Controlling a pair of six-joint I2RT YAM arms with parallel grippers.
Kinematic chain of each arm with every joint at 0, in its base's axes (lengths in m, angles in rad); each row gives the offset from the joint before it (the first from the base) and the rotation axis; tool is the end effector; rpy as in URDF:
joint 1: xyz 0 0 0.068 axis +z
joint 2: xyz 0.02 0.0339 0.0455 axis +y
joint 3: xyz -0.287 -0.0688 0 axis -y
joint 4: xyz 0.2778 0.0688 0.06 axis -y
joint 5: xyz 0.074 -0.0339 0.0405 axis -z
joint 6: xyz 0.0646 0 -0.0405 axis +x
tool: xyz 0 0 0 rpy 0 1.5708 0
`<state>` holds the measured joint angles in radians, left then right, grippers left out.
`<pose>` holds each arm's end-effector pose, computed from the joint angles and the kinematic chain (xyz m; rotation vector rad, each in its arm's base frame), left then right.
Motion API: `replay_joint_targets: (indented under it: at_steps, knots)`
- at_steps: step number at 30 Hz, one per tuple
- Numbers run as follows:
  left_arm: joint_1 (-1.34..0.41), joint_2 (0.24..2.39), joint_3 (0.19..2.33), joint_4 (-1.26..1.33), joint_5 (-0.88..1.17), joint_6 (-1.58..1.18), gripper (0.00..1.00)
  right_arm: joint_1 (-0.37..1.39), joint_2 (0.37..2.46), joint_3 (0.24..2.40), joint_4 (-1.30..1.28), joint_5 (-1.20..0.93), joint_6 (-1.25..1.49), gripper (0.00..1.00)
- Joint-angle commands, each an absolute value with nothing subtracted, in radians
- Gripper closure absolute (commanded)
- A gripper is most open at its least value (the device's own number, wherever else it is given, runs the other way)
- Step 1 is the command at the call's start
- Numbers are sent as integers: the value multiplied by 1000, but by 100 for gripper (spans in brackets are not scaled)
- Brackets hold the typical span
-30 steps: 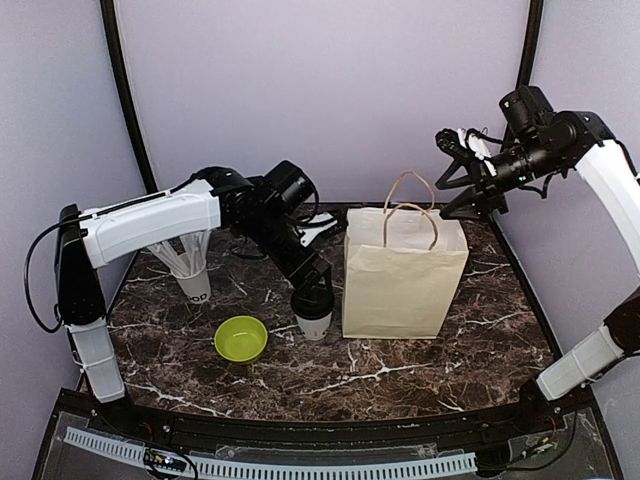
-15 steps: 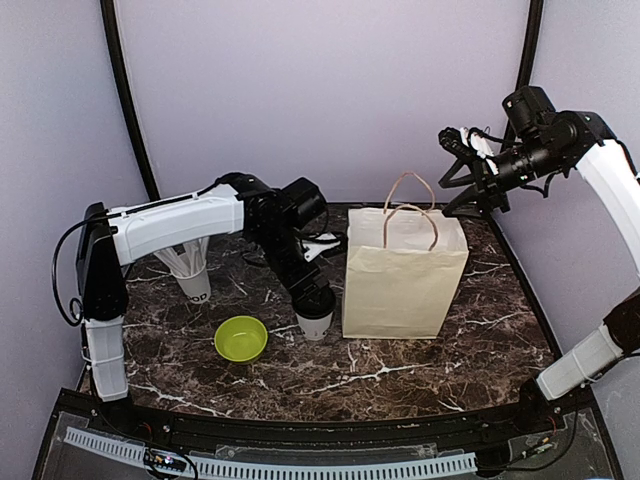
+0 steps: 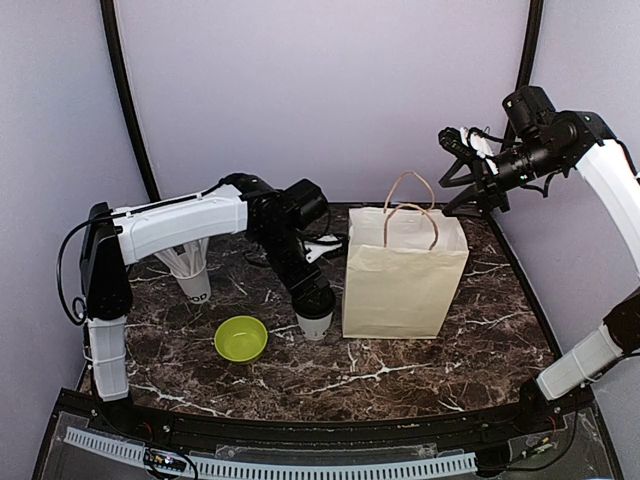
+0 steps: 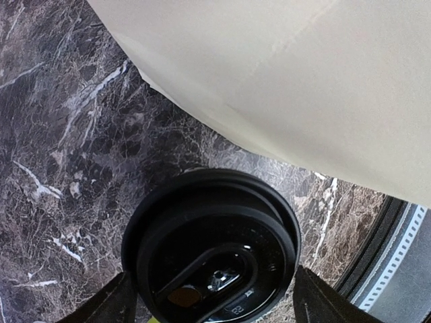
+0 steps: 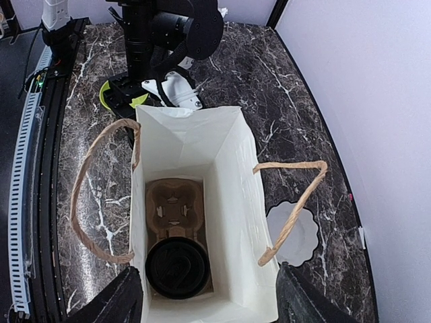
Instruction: Pack the takeout coffee
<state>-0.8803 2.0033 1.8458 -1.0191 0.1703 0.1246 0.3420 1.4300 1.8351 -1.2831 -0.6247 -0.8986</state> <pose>0.2953 -0.3747 0.2627 1.3933 2.4364 -0.4294 0.2625 0.1336 0.4650 -1.5381 1.6970 0.4808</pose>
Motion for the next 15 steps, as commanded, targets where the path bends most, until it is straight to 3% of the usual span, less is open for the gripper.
replay_joint_targets:
  at_steps: [1, 15]
  knots:
    - [-887, 2008, 1866, -1031, 181, 140, 17, 336, 1436, 1840, -1259, -616, -886, 32]
    - [-906, 2026, 1850, -1025, 133, 150, 16, 334, 1430, 1831, -1252, -603, -882, 32]
